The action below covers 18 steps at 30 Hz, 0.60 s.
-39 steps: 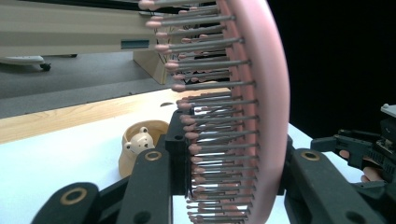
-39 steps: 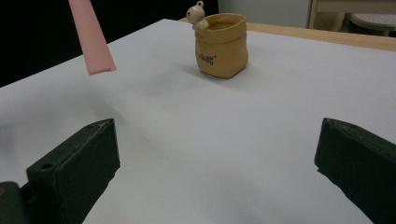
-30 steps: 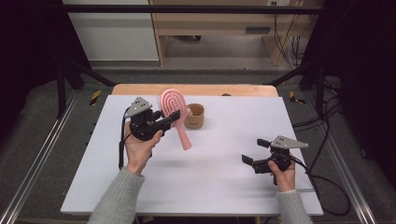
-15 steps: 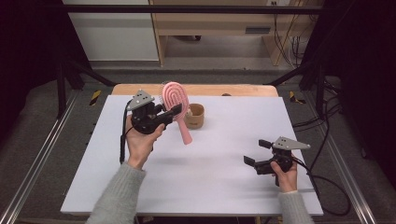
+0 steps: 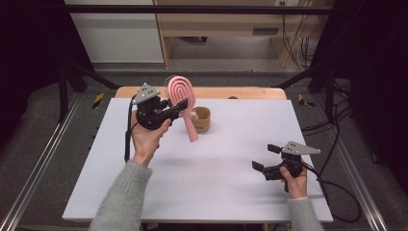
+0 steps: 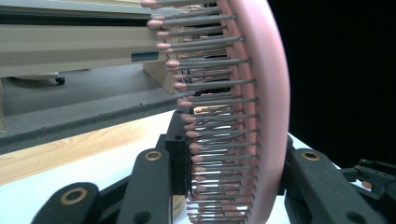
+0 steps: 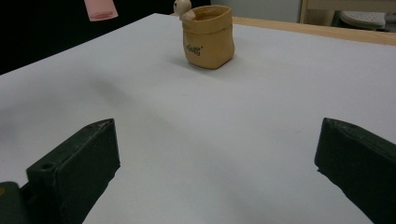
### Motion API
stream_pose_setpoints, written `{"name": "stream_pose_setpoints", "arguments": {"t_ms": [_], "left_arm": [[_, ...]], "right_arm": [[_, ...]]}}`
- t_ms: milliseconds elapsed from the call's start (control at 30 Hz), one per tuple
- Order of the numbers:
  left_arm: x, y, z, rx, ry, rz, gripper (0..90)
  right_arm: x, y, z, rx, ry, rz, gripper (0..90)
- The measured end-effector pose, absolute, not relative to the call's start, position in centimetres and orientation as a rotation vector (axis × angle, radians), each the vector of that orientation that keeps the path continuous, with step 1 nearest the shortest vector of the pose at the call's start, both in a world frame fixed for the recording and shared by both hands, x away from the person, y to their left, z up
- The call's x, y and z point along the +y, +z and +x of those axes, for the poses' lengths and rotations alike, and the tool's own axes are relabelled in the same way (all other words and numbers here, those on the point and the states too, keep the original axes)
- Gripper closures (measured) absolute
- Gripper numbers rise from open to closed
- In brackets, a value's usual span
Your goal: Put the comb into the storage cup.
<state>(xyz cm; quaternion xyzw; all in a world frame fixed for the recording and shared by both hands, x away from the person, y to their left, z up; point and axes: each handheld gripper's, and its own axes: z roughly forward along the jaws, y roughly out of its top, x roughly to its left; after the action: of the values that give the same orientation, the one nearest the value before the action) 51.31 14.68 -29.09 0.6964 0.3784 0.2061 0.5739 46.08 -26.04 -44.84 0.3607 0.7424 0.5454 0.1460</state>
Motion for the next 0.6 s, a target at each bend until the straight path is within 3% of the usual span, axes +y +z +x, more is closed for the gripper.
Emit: {"name": "stream_pose_setpoints", "arguments": {"t_ms": [600], "left_arm": [[13.4, -28.3, 53.2, 0.889, 0.506, 1.645, 63.0]], "right_arm": [[-26.0, -44.8, 46.1, 2.142, 1.559, 1.042, 0.4]]}}
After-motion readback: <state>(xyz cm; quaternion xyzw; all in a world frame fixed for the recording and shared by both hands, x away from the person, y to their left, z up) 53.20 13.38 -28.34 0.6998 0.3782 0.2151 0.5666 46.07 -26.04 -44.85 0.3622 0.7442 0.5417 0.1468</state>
